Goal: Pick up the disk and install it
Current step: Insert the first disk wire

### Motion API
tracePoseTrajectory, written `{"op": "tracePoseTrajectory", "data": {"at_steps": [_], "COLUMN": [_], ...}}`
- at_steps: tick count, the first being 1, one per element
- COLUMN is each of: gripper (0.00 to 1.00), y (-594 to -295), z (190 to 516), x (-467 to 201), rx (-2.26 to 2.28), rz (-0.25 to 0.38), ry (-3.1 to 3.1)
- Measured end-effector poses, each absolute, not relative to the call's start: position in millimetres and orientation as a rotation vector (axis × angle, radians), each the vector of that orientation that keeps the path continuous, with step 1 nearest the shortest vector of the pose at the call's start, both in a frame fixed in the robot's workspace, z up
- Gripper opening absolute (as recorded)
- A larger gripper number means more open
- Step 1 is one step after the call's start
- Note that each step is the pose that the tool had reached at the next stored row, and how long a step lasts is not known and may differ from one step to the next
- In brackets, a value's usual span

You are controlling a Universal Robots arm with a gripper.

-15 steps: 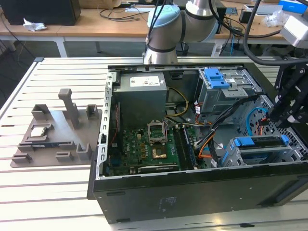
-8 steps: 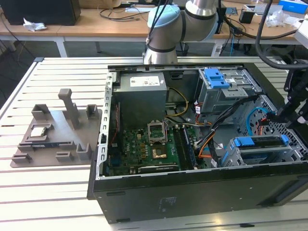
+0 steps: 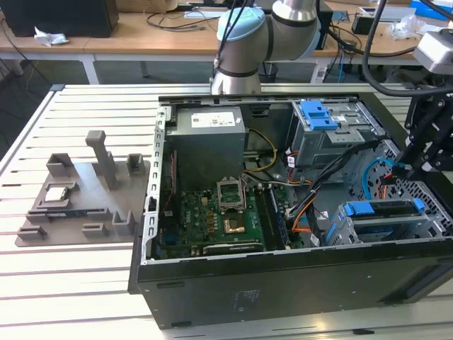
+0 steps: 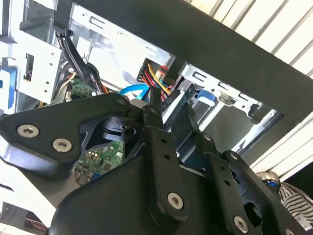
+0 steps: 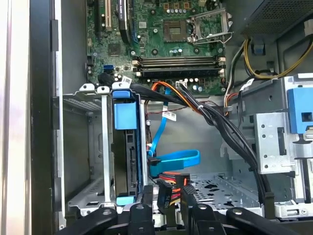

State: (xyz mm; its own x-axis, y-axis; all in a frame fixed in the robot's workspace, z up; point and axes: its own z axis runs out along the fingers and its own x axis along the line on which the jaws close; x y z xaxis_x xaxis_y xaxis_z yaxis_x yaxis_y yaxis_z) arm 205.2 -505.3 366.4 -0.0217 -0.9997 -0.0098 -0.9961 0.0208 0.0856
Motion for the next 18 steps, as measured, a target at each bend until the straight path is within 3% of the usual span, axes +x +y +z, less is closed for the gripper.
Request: {"op": "tracePoseTrajectory", "data": {"at_steps": [8, 9, 12, 18], "gripper": [0.36, 0.35, 0.17, 0.17], "y": [-504.9, -504.9, -504.9, -509.0], "z": [362.3, 362.3, 362.3, 362.2], "x": [206.2, 206.2, 206.2, 206.1], "rx": [2.151, 2.151, 2.151, 2.150], "rz": [-0.088, -0.088, -0.088, -0.087], "ry": [-2.200, -2.200, -2.200, -2.200]}}
